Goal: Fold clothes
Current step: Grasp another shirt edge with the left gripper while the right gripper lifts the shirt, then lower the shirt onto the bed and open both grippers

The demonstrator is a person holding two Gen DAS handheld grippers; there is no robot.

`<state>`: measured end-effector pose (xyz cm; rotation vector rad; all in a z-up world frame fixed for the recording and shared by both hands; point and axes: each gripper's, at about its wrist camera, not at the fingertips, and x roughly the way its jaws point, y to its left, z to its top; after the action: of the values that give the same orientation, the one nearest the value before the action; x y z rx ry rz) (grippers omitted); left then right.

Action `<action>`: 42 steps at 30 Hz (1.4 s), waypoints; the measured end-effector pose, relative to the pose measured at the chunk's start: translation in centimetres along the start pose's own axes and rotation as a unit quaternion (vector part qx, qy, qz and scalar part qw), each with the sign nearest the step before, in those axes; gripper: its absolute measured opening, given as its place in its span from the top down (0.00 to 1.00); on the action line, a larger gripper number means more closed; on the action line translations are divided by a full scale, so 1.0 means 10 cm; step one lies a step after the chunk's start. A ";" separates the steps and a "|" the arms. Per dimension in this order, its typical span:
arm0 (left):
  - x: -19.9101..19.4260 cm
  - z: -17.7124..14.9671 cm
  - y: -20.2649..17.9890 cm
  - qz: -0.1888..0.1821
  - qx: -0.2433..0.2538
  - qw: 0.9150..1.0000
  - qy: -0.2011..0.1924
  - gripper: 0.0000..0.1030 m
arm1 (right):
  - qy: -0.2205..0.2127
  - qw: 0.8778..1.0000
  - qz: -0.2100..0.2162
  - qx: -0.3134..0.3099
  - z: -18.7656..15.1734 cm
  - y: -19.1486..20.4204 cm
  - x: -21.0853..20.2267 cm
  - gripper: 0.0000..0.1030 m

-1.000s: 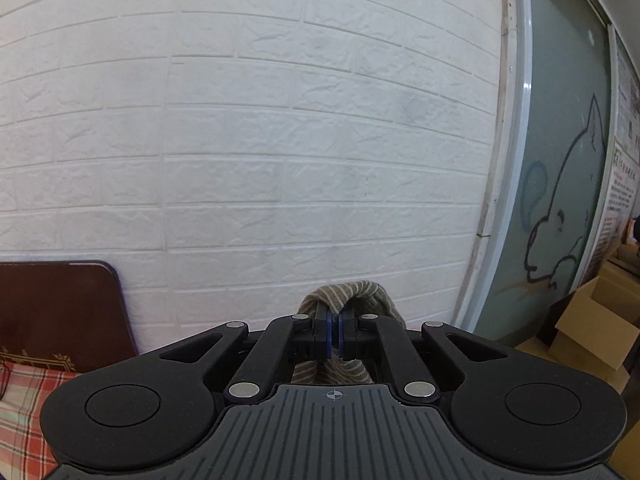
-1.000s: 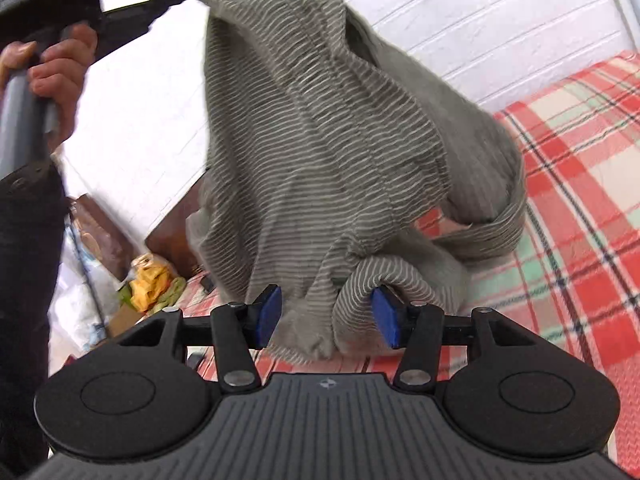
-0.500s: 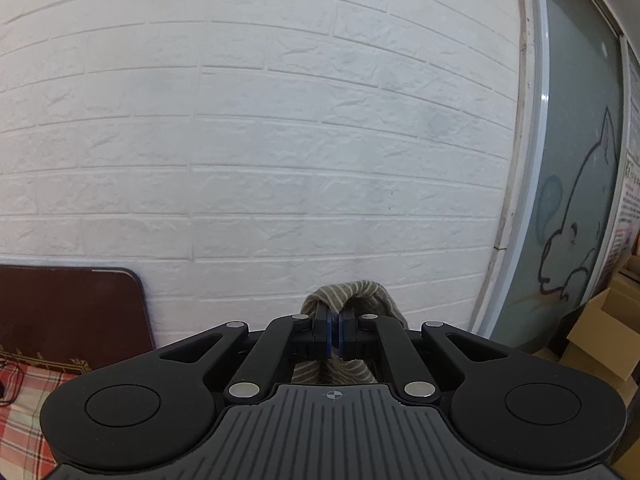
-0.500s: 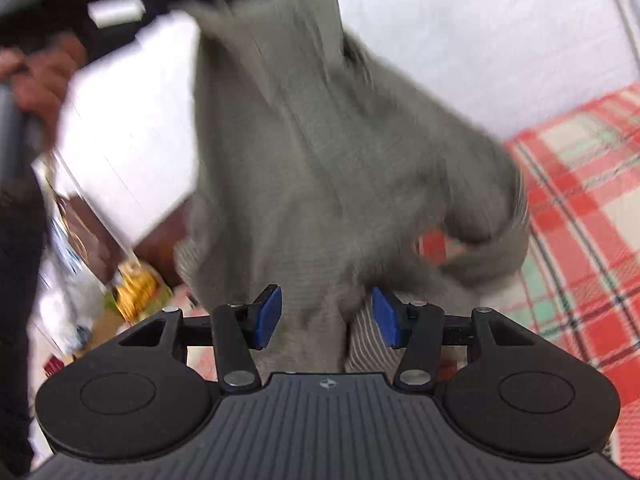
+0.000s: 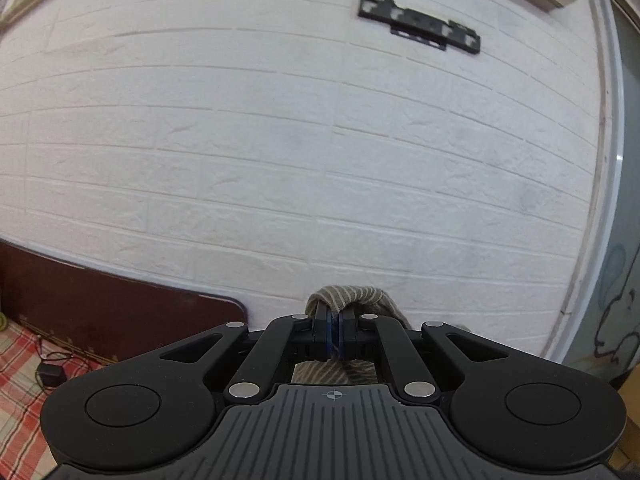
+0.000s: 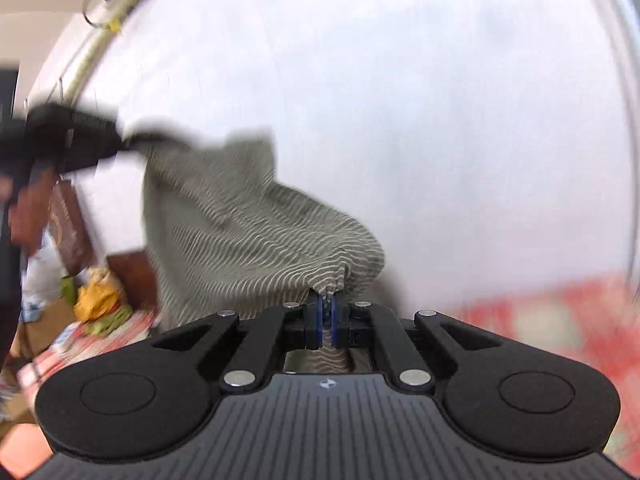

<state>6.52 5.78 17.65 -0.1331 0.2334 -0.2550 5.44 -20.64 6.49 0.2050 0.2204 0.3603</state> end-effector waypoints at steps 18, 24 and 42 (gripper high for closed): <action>-1.43 0.44 0.21 -0.051 -0.035 0.987 -0.150 1.00 | -0.197 0.970 -0.037 -0.138 1.21 0.80 -0.79 0.96; -1.63 0.40 0.24 -0.058 -0.039 0.983 -0.168 1.00 | -0.201 0.970 -0.011 -0.136 1.20 0.86 -0.89 0.96; 0.82 -2.14 0.91 0.016 -0.069 0.951 0.300 0.72 | 0.198 0.975 -0.074 -0.061 -0.70 -0.34 0.78 0.57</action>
<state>11.16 10.21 -6.19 -0.1885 0.8606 -0.2426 11.89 -19.80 -2.40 -0.0083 0.6023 0.2622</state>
